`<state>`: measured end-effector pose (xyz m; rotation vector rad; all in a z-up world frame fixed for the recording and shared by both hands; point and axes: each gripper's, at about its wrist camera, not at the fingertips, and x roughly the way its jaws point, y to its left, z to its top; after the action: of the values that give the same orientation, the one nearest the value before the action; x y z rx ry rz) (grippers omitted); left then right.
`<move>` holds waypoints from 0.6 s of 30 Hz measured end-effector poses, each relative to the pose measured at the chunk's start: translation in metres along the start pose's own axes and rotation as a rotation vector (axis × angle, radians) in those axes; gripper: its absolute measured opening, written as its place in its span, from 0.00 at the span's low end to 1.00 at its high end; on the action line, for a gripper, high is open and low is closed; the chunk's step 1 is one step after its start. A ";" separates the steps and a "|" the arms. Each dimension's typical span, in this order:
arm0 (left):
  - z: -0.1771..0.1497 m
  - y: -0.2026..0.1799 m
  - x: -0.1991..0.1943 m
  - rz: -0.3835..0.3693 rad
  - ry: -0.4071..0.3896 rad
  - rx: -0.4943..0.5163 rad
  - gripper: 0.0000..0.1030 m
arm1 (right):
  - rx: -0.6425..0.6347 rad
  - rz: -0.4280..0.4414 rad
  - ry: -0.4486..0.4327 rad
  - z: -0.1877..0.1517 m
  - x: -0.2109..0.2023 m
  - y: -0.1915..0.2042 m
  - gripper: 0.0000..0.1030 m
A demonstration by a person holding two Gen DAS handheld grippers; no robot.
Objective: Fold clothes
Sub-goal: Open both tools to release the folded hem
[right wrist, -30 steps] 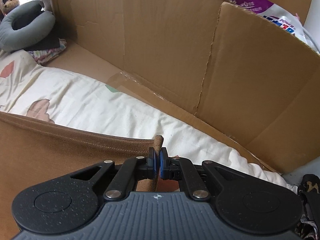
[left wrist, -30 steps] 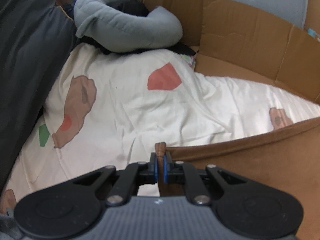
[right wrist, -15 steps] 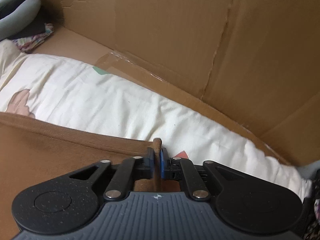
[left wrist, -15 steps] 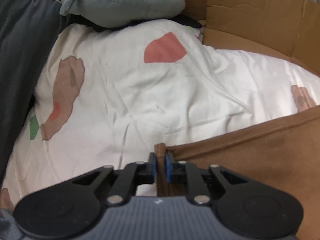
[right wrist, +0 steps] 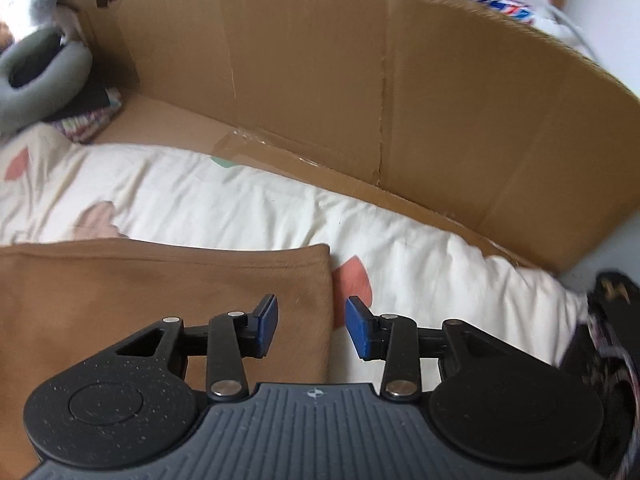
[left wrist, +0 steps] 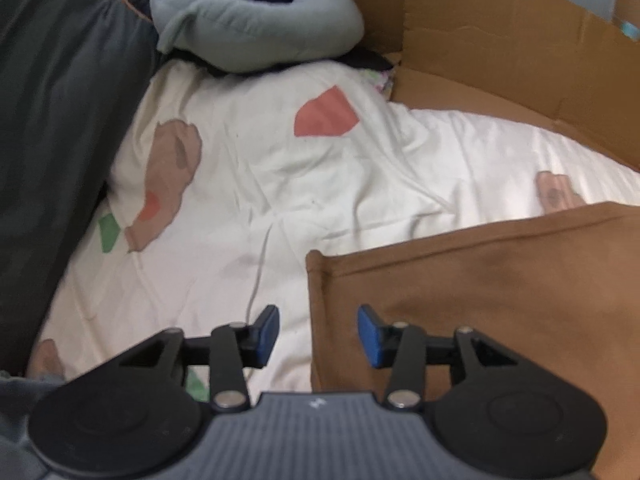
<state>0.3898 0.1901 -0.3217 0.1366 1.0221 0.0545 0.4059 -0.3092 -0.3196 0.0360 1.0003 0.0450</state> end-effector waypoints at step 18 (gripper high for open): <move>-0.007 -0.018 -0.118 -0.017 0.054 -0.099 0.66 | 0.034 0.128 -0.068 -0.043 -0.100 -0.016 0.47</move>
<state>0.3226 0.1604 -0.2279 0.0362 1.0724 0.0938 0.3158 -0.3300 -0.2594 0.1324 0.9298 0.1433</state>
